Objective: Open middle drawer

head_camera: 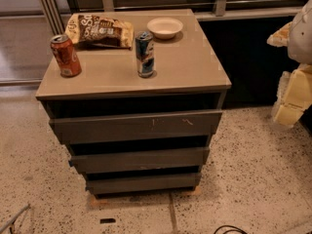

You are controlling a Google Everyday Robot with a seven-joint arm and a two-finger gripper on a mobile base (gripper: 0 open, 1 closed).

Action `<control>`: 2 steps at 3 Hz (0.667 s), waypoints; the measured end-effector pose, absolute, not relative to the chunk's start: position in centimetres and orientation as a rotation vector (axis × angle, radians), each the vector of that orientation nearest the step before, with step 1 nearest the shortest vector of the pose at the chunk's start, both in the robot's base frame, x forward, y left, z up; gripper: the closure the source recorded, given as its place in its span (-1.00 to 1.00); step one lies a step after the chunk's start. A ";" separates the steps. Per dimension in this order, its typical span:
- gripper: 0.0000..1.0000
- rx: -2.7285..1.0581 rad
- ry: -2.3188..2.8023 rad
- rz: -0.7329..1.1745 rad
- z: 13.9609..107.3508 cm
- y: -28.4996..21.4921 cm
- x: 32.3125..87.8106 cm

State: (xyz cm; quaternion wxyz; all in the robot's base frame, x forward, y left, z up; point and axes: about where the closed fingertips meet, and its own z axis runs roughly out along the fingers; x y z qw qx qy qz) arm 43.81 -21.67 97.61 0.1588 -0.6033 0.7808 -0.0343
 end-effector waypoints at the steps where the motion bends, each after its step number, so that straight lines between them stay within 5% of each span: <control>1: -1.00 -1.725 2.232 -0.098 97.6 -21.7 43.8; 2: -0.72 -1.725 2.232 -0.098 97.6 -21.7 43.8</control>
Offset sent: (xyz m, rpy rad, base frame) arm 0.0000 0.0000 0.0000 0.0000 0.0000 0.0000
